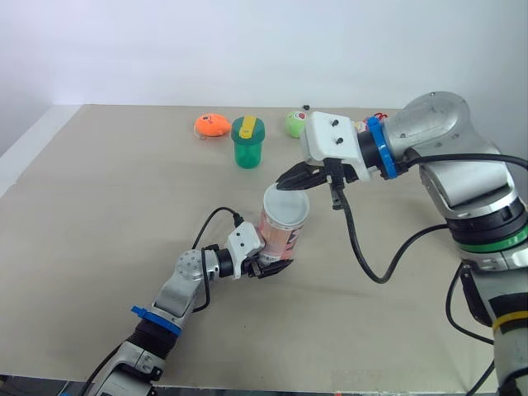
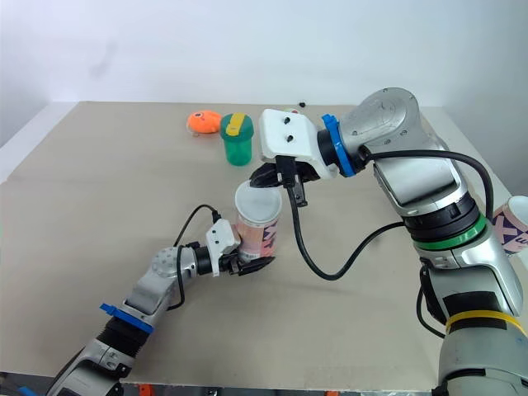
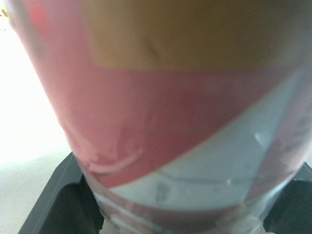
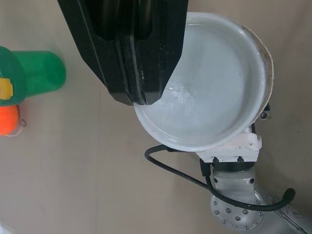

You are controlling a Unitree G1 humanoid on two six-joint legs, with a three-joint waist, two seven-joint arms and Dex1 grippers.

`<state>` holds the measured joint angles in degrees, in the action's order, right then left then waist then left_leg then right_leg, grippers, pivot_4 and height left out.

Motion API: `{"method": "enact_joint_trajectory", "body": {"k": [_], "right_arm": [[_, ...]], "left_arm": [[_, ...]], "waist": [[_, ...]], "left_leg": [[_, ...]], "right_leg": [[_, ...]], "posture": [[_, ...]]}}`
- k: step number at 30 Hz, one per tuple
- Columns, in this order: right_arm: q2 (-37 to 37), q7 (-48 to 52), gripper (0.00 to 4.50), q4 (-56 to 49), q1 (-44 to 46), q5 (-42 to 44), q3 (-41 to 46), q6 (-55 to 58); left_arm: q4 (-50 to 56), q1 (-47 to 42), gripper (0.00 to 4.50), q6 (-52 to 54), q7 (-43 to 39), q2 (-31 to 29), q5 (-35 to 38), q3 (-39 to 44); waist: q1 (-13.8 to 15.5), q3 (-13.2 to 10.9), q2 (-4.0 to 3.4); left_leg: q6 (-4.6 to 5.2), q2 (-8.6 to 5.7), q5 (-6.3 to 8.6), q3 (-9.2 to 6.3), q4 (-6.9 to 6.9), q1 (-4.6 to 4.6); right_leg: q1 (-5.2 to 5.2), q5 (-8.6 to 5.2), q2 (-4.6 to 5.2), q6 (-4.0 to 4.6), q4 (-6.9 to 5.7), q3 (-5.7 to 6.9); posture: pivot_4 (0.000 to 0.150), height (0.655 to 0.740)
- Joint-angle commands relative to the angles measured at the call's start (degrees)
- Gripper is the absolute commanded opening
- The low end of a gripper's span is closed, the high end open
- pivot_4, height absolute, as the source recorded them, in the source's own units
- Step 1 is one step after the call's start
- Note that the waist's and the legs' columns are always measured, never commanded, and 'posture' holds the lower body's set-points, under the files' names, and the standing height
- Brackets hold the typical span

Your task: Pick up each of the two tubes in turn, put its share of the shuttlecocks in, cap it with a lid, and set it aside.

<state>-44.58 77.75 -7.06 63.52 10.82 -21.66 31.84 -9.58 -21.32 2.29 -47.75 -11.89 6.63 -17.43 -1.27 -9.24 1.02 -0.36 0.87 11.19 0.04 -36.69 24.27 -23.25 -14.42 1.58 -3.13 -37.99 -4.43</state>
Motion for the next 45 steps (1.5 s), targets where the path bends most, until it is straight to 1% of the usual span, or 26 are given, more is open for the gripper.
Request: {"method": "enact_joint_trajectory", "body": {"k": [1,14,30,36,45], "right_arm": [[-0.5,1.3,0.02,-1.1,0.5,-0.9,-0.1,-0.5],[-0.9,2.3,0.02,-2.9,-0.4,-4.5,-2.0,-2.0],[-1.0,2.1,0.02,-1.3,1.2,-9.4,-1.6,-6.5],[-1.3,2.8,0.02,-2.8,1.1,-10.4,-2.3,-6.8],[-2.0,3.7,0.02,-4.4,0.3,-14.4,-4.0,-9.3]], "left_arm": [[-1.7,0.8,3.35,1.0,0.6,-0.4,-1.2,-0.5],[-1.7,0.9,3.35,1.2,0.6,-0.7,-1.2,-0.6],[-2.3,0.5,3.35,1.1,0.6,-0.5,-1.2,-0.6],[-2.2,0.5,3.35,1.1,0.7,-0.4,-1.2,-0.7],[-2.3,0.5,3.35,1.0,0.4,-0.6,-1.2,-0.7]], "waist": [[0.0,0.0,0.0],[0.0,0.0,0.0],[0.0,0.0,0.0],[0.0,0.0,0.0],[0.0,0.0,0.0]], "left_leg": [[0.0,0.0,0.0,0.0,0.0,0.0],[0.0,-0.01,0.0,-0.01,0.01,0.0],[0.0,-0.01,0.0,-0.01,0.01,-0.01],[0.0,-0.01,0.0,-0.02,0.01,-0.02],[-0.01,-0.01,0.0,-0.01,0.01,-0.02]], "right_leg": [[0.0,0.0,0.0,0.0,0.0,0.0],[0.01,-0.03,0.02,0.01,0.0,0.02],[0.01,-0.03,0.02,0.01,0.0,0.03],[0.01,-0.03,0.03,0.01,0.0,0.03],[0.01,-0.05,0.04,0.03,0.0,0.03]], "posture": [[0.15,0.74],[0.15,0.74],[0.15,0.74],[0.15,0.74],[0.15,0.74]]}}
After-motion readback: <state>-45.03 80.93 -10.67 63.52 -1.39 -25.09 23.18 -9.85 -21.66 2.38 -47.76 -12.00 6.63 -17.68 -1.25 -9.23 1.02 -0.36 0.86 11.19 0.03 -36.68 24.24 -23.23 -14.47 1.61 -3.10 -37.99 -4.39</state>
